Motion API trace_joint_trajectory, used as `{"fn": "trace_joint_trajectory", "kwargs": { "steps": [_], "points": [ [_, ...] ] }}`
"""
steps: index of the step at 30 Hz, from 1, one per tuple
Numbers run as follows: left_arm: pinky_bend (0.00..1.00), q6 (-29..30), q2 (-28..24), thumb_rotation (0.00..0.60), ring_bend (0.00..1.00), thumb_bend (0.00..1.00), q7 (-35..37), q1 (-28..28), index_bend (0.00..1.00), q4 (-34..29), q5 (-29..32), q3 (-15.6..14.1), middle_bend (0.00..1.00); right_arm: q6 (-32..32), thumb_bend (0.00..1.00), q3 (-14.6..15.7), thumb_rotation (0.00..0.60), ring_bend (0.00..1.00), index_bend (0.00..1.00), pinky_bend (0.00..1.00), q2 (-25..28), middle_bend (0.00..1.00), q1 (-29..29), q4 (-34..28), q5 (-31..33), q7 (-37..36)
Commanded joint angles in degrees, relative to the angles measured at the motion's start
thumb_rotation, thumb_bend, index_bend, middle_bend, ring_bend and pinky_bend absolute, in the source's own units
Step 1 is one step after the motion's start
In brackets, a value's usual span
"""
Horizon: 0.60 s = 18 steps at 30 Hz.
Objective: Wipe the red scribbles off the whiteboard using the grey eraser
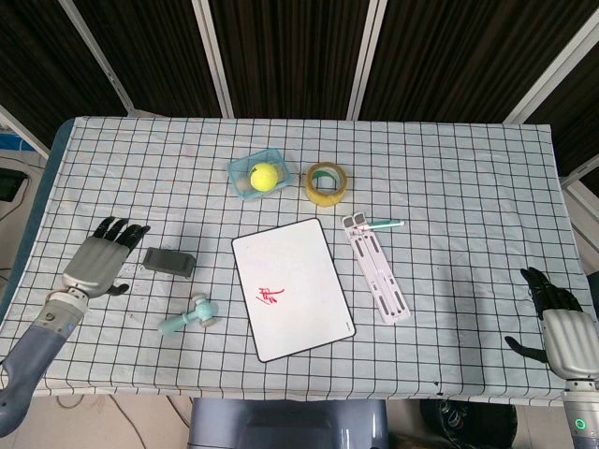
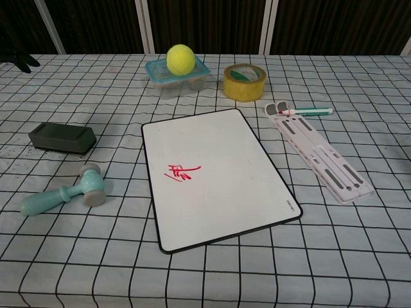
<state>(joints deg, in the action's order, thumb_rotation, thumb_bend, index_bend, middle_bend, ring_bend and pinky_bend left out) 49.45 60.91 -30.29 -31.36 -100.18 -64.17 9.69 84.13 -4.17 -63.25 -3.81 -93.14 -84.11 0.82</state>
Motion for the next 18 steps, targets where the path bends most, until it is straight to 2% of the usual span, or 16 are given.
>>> {"fn": "trace_joint_trajectory", "kwargs": {
  "steps": [1, 10, 18],
  "points": [
    [0.02, -2.9, 2.2, 0.600, 0.00, 0.14, -2.9, -3.6, 0.12, 1.7, 4.4, 0.7, 0.17, -0.1, 0.07, -0.1, 0.600, 0.20, 0.06, 0.21, 0.0, 0.11, 0.0, -0.1, 0.1, 0.1],
    [0.02, -4.0, 7.5, 0.600, 0.00, 0.17, -6.3, -6.8, 0.17, 7.6, 8.0, -1.5, 0.23, -0.2, 0.07, -0.2, 0.600, 0.20, 0.06, 0.21, 0.0, 0.11, 0.0, -0.2, 0.4, -0.1],
    [0.02, -3.8, 12.2, 0.600, 0.00, 0.19, -5.8, -8.6, 0.25, 13.9, 6.7, -2.6, 0.27, -0.3, 0.07, -0.1, 0.600, 0.20, 0.06, 0.21, 0.1, 0.11, -0.1, -0.3, 0.5, -0.1]
  ]
}}
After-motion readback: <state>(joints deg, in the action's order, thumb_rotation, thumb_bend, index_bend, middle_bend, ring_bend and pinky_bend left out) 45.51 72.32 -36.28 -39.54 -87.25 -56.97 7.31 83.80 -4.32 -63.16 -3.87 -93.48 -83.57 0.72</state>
